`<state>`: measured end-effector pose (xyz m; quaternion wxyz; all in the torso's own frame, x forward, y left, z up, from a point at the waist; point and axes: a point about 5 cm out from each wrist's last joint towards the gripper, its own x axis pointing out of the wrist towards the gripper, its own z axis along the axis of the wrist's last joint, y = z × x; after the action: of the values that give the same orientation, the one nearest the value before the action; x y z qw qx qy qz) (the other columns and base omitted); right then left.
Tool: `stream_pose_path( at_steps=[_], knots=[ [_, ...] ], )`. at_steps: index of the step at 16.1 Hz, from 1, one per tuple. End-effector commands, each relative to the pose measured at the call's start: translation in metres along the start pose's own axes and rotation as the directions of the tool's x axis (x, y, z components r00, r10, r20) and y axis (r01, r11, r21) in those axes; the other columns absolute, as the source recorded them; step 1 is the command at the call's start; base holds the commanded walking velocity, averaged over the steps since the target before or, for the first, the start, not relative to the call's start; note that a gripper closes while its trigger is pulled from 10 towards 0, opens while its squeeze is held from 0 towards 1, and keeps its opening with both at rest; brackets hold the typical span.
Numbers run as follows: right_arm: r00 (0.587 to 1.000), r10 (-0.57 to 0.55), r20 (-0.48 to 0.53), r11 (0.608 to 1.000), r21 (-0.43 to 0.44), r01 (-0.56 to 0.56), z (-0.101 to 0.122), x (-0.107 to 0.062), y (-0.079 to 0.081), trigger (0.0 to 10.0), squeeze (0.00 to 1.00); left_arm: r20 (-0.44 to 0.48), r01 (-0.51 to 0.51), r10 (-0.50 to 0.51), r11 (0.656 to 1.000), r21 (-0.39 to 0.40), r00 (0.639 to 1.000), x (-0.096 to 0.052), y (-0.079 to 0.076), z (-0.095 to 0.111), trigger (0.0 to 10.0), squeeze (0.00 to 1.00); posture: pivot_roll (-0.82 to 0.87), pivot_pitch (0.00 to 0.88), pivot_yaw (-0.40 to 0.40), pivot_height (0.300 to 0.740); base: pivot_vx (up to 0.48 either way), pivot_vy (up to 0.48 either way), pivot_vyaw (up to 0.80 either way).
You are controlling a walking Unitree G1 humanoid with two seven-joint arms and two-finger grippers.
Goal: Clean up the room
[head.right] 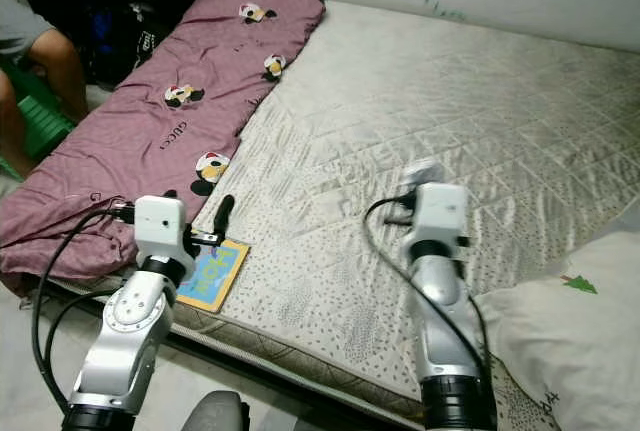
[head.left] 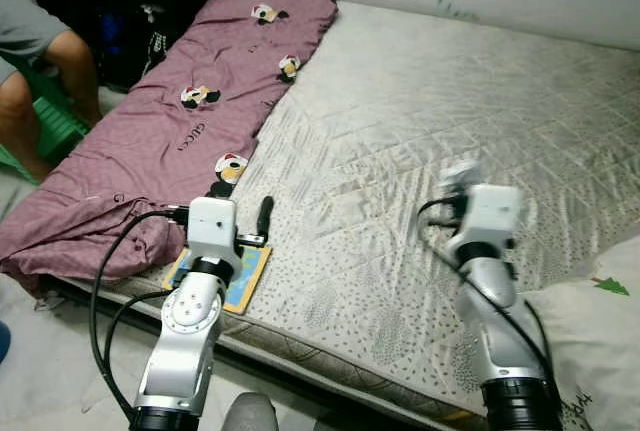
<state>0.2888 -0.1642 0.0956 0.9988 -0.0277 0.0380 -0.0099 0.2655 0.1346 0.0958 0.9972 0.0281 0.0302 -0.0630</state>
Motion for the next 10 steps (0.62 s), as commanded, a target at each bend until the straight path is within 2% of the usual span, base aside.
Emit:
stream_pose_path(
  at_steps=[1, 4, 7, 10],
  knots=[
    [0.996, 0.094, 0.01, 0.995, -0.033, -0.093, 0.002, 0.001, 0.012, 10.0, 0.0, -0.016, -0.006, 0.006, 1.0, -0.008, 1.0, 0.0, 0.002, -0.001, 10.0, 0.0, -0.02, 0.03, 0.032, 0.74, 0.0, 0.48, 0.0],
    [0.981, 0.193, 0.015, 0.979, -0.076, -0.191, 0.008, 0.01, 0.018, 10.0, 0.0, -0.005, 0.024, -0.024, 0.999, -0.028, 1.0, -0.001, -0.001, -0.001, 10.0, 0.0, -0.02, 0.019, 0.044, 0.74, 0.0, 0.48, 0.0],
    [0.952, 0.304, -0.017, 0.94, -0.158, -0.303, 0.007, 0.019, 0.023, 10.0, 0.0, -0.014, 0.083, -0.084, 0.995, -0.06, 0.996, -0.002, -0.009, -0.003, 10.0, 0.0, -0.04, 0.0, 0.07, 0.74, 0.0, 0.48, 0.0],
    [0.947, 0.316, -0.058, 0.935, -0.151, -0.321, 0.0, 0.023, 0.023, 10.0, 0.0, -0.017, 0.081, -0.082, 0.995, -0.056, 0.996, -0.001, -0.008, -0.004, 10.0, 0.0, -0.03, 0.0, 0.064, 0.74, 0.0, 0.48, 0.0]
  ],
)
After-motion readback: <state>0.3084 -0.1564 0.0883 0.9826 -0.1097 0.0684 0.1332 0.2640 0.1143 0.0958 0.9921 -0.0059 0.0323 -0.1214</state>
